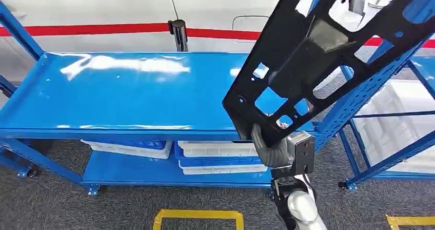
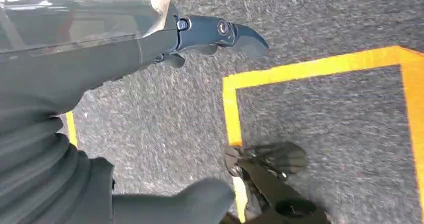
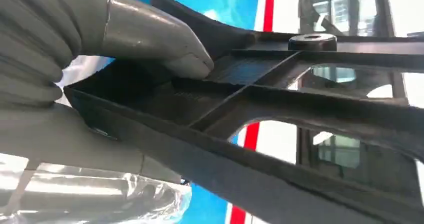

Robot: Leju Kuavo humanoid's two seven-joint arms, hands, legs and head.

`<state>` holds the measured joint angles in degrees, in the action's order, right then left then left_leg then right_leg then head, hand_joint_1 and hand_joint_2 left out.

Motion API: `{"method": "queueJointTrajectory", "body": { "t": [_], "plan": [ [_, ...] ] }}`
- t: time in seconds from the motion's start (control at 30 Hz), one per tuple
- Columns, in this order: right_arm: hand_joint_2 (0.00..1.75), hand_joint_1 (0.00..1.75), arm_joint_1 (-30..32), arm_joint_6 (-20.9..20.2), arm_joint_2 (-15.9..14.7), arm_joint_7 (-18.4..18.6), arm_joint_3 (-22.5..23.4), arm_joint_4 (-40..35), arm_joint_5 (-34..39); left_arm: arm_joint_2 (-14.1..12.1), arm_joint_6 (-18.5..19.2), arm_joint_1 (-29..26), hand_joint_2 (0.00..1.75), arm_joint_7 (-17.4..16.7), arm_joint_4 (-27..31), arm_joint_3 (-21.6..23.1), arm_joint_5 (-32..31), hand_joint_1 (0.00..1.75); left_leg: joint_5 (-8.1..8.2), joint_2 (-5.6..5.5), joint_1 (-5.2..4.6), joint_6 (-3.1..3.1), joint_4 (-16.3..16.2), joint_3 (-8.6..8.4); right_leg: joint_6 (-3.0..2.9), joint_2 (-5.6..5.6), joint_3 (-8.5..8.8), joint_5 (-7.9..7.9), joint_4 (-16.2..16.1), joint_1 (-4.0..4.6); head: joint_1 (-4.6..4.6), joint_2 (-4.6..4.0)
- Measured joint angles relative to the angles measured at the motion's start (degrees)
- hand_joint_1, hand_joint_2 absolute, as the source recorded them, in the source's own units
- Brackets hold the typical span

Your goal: Take the parts from the cabinet and place them on the table.

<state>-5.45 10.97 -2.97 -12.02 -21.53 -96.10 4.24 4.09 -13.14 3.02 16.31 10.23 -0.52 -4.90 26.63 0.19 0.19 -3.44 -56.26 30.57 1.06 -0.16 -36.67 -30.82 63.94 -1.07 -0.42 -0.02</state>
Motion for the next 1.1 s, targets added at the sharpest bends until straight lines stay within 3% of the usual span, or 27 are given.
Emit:
{"method": "queueJointTrajectory", "body": {
  "t": [0.03,0.07,0.1,0.13,0.3,0.43,0.47,0.5,0.53,0.57,0.6,0.63,0.67,0.7,0.77,0.8,0.83,0.93,0.97,1.0,1.07,1.1],
  "plan": [
    [1.75,1.75,0.09,0.0,-0.04,0.07,0.07,0.15,-0.02,-0.02,0.0,0.0,1.75,0.0,0.0,0.11,0.0,0.0,-0.51,0.01,-0.11,0.02,-0.01,0.67,-0.48,0.01,-1.16,-2.46,4.13,-0.02,0.07,0.0],
    [1.75,1.75,0.18,0.02,-0.04,0.13,0.13,0.35,-0.02,-0.02,0.02,-0.02,1.75,0.0,0.0,0.13,0.0,0.0,-1.0,0.03,-0.21,-0.03,-0.04,1.41,-0.55,0.0,-2.19,-4.11,8.11,-0.03,-0.05,0.0],
    [1.75,1.75,0.25,0.0,-0.04,0.13,0.15,0.52,-0.04,-0.02,0.02,-0.03,1.75,0.0,0.0,0.15,0.0,0.0,-1.55,0.03,-0.22,0.06,-0.1,2.2,-0.14,0.0,-2.44,-4.39,10.67,-0.03,0.05,0.0],
    [1.75,1.75,0.27,0.02,-0.09,0.15,0.15,0.68,-0.02,-0.02,0.04,-0.03,1.75,0.0,0.0,0.17,0.0,0.0,-1.97,0.03,-0.21,0.13,-0.12,2.76,0.4,0.0,-1.7,-3.8,10.58,-0.05,0.0,0.0],
    [1.75,1.75,0.27,0.02,-0.09,0.15,0.15,0.68,-0.02,-0.02,0.04,-0.03,1.75,0.0,0.0,0.17,0.0,0.0,-1.97,0.03,-0.21,0.13,-0.12,2.76,0.4,0.0,-1.7,-3.8,10.58,-0.05,0.0,0.0],
    [1.75,1.75,0.26,0.02,-0.09,0.15,0.17,0.74,-0.04,-0.02,0.04,-0.03,1.75,0.0,0.0,0.2,0.0,0.0,-2.22,0.03,-0.2,0.18,-0.14,3.1,0.77,0.0,-0.91,-3.15,9.83,-0.05,0.02,0.0],
    [1.75,1.75,0.16,0.0,-0.11,0.17,0.17,0.79,-0.11,0.07,0.07,-0.03,1.75,0.0,0.0,0.26,-0.02,0.0,-3.09,-0.03,-0.12,0.73,-0.79,4.73,2.24,-0.02,5.69,0.33,0.69,-0.18,0.04,0.0],
    [1.75,1.75,-0.1,-0.11,-0.07,0.46,0.15,0.81,-0.33,0.07,0.07,-0.03,1.75,0.0,0.0,0.28,-0.09,0.0,-3.41,-0.06,-0.51,1.26,-1.96,5.96,1.72,0.01,10.69,-0.85,-6.63,0.09,0.04,0.0],
    [1.75,1.75,0.01,-0.72,0.0,0.79,0.15,0.92,-0.7,0.07,0.42,-0.07,1.75,-0.04,0.0,0.33,-0.11,0.0,-4.58,-0.08,-0.49,2.03,-2.15,6.2,0.78,0.15,9.15,-0.64,-6.41,0.53,-0.31,0.0],
    [1.75,1.75,-0.44,-1.25,0.39,0.83,0.13,1.42,-1.05,-0.11,0.46,-0.19,1.75,0.02,-0.02,0.33,0.0,0.0,0.26,-0.36,0.06,3.07,-5.31,7.59,-1.16,-0.21,7.9,0.92,-6.59,-0.39,-0.39,0.0],
    [1.75,1.75,-0.91,-1.75,0.72,0.81,0.09,1.84,-1.11,-0.09,0.46,-0.15,1.75,0.18,-0.02,0.35,0.11,0.0,8.15,-0.37,0.58,3.87,-15.0,9.75,-2.02,-0.34,6.63,2.4,-6.51,0.02,-0.5,0.0],
    [1.75,1.75,-1.0,-1.77,0.81,0.79,0.06,2.01,-1.16,-0.09,0.44,-0.15,1.75,0.24,-0.02,0.35,0.11,0.0,8.65,-0.35,0.7,4.06,-17.95,10.01,-1.92,-0.34,5.81,3.01,-6.4,0.13,-0.5,0.0],
    [1.75,1.75,-1.07,-1.79,0.92,0.76,0.06,2.25,-1.18,-0.09,0.44,-0.15,1.75,0.33,-0.02,0.35,0.13,0.0,7.62,-0.36,0.84,4.13,-18.78,9.43,-1.83,-0.35,5.05,3.54,-6.31,0.17,-0.55,0.0],
    [1.75,1.75,-1.14,-1.79,0.96,0.72,0.06,2.45,-1.2,-0.09,0.44,-0.15,1.75,0.39,-0.02,0.35,0.13,0.0,5.81,-0.36,0.98,4.09,-17.58,7.89,-1.63,-0.35,4.33,3.99,-6.17,0.21,-0.5,0.0],
    [1.75,1.75,-1.33,-1.79,1.01,0.57,0.02,2.73,-1.42,-0.09,0.42,-0.06,1.75,0.55,0.0,0.35,0.11,0.0,2.44,-0.37,1.07,3.78,-9.79,1.77,-1.24,-0.34,3.24,4.79,-6.0,0.21,-0.52,0.0],
    [1.75,1.75,-1.45,-1.77,1.03,0.48,0.02,2.78,-1.55,-0.09,0.42,0.02,1.75,0.57,0.02,0.35,0.09,0.0,2.68,-0.54,1.05,3.41,-5.25,-1.57,-1.0,-0.35,3.06,5.16,-6.0,0.21,-0.52,0.0],
    [1.75,1.75,-1.59,-1.77,1.05,0.31,0.04,2.78,-1.62,-0.11,0.39,0.08,1.75,0.66,0.04,0.35,0.09,0.0,3.67,-0.67,0.63,3.08,-1.58,-3.58,-0.41,-0.35,2.7,5.62,-5.92,0.53,-0.44,0.0],
    [1.75,1.75,-1.73,-1.75,1.07,0.15,-0.02,2.82,-1.73,-0.11,0.37,0.1,1.75,0.7,0.04,0.35,0.07,0.0,3.46,-0.62,-0.2,2.34,-0.83,-2.92,0.93,-0.57,2.01,7.18,-6.15,-0.05,-0.5,0.0],
    [1.75,1.75,-1.68,-1.75,1.01,0.11,-0.02,2.89,-1.73,-0.09,0.37,0.06,1.75,0.7,0.02,0.35,0.07,0.0,2.42,-0.24,0.1,1.41,0.16,-1.83,1.39,-0.37,1.58,7.33,-5.97,0.47,-0.41,0.0],
    [1.75,1.75,-1.63,-1.73,0.9,0.0,-0.02,2.99,-1.75,-0.02,0.37,0.14,1.75,0.72,0.02,0.35,0.04,0.0,1.53,0.1,0.18,0.9,0.3,-1.91,1.02,-0.32,0.71,5.53,-4.83,0.26,-0.42,0.0],
    [1.75,1.75,-1.59,-1.7,0.85,-0.11,-0.07,3.13,-1.88,-0.07,0.37,0.1,1.75,0.72,0.02,0.33,0.02,0.0,0.08,0.2,-0.06,-0.2,0.21,0.05,-0.63,-0.2,-1.54,-1.26,1.89,0.3,0.18,0.0],
    [1.75,1.75,-1.44,-1.66,0.83,-0.18,-0.09,3.19,-1.99,-0.07,0.37,0.08,1.75,0.72,0.02,0.35,0.0,0.0,-0.61,0.23,-0.17,-0.13,0.18,0.93,-0.92,-0.18,-2.13,-3.61,5.69,0.3,0.11,0.0]
  ]
}}
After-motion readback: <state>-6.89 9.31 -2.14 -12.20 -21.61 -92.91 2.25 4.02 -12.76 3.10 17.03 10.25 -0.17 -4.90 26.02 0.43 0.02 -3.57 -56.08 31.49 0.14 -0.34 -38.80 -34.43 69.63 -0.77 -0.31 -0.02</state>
